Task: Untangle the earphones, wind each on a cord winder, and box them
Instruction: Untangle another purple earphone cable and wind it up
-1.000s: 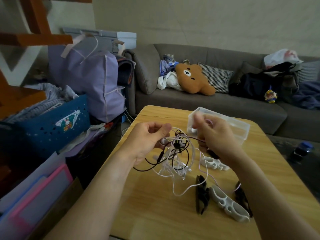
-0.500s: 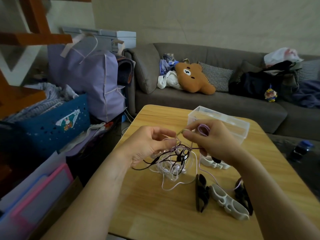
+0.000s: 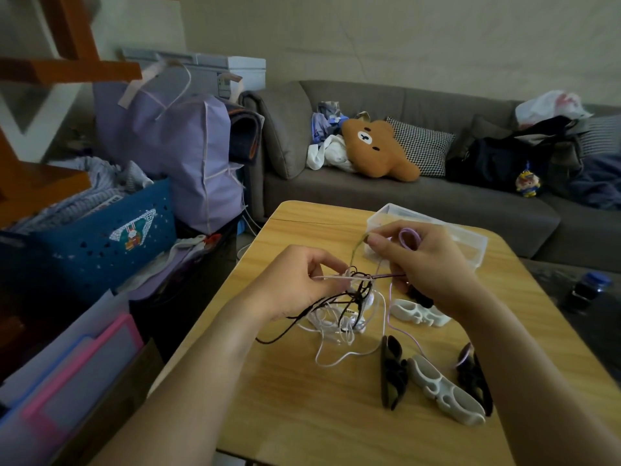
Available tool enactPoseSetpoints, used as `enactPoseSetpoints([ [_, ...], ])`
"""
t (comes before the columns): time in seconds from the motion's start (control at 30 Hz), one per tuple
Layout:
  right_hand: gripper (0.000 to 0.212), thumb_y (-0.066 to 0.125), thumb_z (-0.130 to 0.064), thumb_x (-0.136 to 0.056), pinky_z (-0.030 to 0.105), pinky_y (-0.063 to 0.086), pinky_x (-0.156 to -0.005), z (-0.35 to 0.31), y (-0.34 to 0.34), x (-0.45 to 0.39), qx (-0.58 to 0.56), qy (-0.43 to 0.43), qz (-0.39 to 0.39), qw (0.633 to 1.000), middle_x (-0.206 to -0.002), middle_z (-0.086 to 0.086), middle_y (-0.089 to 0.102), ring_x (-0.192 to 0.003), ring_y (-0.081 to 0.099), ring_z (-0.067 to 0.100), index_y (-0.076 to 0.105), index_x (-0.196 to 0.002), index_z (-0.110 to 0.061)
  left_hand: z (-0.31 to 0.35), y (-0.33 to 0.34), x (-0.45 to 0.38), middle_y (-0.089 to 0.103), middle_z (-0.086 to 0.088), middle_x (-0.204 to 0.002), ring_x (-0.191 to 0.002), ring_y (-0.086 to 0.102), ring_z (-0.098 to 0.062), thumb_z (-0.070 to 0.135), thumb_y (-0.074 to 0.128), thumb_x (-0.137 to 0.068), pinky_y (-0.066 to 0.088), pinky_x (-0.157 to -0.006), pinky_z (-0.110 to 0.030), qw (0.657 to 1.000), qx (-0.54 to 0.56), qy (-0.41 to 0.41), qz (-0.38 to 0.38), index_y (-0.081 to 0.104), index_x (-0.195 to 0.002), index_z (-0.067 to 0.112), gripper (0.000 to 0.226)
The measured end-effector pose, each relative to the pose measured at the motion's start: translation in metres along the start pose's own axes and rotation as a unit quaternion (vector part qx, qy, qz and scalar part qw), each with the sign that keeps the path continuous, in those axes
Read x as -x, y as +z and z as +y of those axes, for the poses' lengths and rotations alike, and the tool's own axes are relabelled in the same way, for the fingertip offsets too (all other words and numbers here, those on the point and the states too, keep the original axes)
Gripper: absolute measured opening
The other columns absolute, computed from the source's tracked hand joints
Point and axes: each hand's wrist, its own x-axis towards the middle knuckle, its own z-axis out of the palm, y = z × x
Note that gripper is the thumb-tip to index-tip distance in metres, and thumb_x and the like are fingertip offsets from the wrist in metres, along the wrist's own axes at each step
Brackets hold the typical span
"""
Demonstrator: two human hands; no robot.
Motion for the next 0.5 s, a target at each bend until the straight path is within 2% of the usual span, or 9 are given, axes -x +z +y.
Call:
enactPoseSetpoints([
  [0.07,0.011,0.07,-0.025,-0.091,0.028,0.046,-0.044,-0.001,0.002,0.001,-0.006,-0.001,-0.01,1.0,-0.059,0.005,0.054,-0.046,0.051,0.019,0.074,-0.095,-0.016,-0.003,0.005,-0.002,0.055,0.001,-0.062,-0.054,0.048,-0.01,0.042,0.075,-0.085,0.038,-0.056,-0.027,0.998,-0.041,0.008,0.04,0.072,-0.108,0.027,0.027],
  [0.17,0.009,0.07,-0.026,-0.091,0.033,0.046,-0.048,0.001,0.003,0.001,-0.016,0.002,-0.022,1.0,-0.054,0.001,0.051,-0.047,0.049,0.02,0.074,-0.093,-0.018,-0.007,0.007,-0.003,0.063,0.006,-0.065,-0.057,0.058,-0.013,0.031,0.068,-0.093,0.049,-0.057,-0.034,0.987,-0.12,0.009,0.109,0.073,-0.092,0.03,0.005],
  [0.27,0.011,0.071,-0.029,-0.091,0.038,0.047,-0.053,0.003,0.003,0.0,-0.008,0.015,-0.025,1.0,-0.054,0.002,0.051,-0.049,0.049,0.022,0.074,-0.093,-0.018,-0.009,0.006,-0.004,0.068,0.008,-0.076,-0.07,0.065,-0.015,0.024,0.061,-0.096,0.056,-0.066,-0.038,0.979,-0.15,-0.017,0.135,0.071,-0.088,0.026,0.013],
  [0.37,0.013,0.069,-0.031,-0.092,0.04,0.05,-0.056,0.005,0.003,-0.002,0.029,0.034,-0.03,0.999,-0.055,0.002,0.054,-0.051,0.052,0.023,0.072,-0.094,-0.018,-0.007,0.005,-0.005,0.066,0.008,-0.09,-0.075,0.064,-0.015,0.016,0.054,-0.1,0.051,-0.066,-0.031,0.99,-0.095,-0.036,0.097,0.064,-0.112,0.026,0.018],
  [0.43,0.013,0.068,-0.031,-0.093,0.039,0.05,-0.056,0.006,0.004,-0.003,0.047,0.037,-0.033,0.998,-0.054,0.001,0.055,-0.049,0.053,0.022,0.072,-0.095,-0.019,-0.004,0.004,-0.004,0.058,0.006,-0.11,-0.08,0.064,-0.017,0.011,0.056,-0.098,0.052,-0.071,-0.03,0.998,-0.043,-0.023,0.043,0.053,-0.133,0.035,0.042],
  [0.5,0.014,0.066,-0.033,-0.094,0.04,0.049,-0.055,0.005,0.006,-0.002,0.054,0.025,-0.032,0.998,-0.051,-0.002,0.055,-0.047,0.054,0.021,0.072,-0.094,-0.02,0.001,0.004,-0.001,0.048,0.006,-0.126,-0.078,0.06,-0.015,0.008,0.065,-0.092,0.053,-0.073,-0.027,1.0,-0.012,-0.014,-0.023,0.048,-0.135,0.047,0.061],
])
